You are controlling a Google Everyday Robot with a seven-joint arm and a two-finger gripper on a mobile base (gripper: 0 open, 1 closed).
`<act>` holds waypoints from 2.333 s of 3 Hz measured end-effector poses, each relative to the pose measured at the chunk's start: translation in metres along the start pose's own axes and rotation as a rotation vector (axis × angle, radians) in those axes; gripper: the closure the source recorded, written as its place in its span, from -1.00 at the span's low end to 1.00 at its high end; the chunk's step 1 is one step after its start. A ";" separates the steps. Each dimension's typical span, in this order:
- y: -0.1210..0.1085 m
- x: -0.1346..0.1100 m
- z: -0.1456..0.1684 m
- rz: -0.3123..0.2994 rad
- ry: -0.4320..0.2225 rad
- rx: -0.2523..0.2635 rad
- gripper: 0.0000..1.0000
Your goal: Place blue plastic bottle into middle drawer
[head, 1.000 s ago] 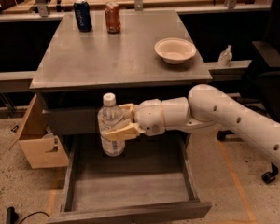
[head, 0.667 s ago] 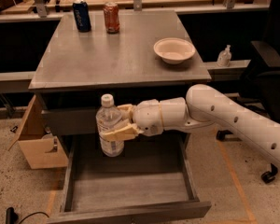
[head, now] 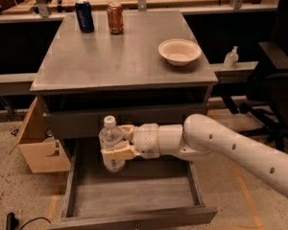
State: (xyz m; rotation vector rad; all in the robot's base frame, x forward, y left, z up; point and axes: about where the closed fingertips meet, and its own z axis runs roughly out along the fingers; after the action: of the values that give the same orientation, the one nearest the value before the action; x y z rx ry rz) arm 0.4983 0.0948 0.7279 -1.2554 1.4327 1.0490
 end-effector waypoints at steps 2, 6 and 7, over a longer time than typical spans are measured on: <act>-0.021 0.086 0.041 -0.057 -0.001 0.018 1.00; -0.002 0.217 0.118 0.021 0.096 -0.032 0.26; 0.003 0.231 0.125 0.046 0.120 -0.018 -0.23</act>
Offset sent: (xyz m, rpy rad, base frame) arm 0.0365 0.0395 -0.1552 -0.0740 -0.0903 0.0560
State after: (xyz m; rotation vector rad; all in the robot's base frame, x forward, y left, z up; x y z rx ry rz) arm 0.4983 0.1707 0.4762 -1.3228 1.5528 1.0347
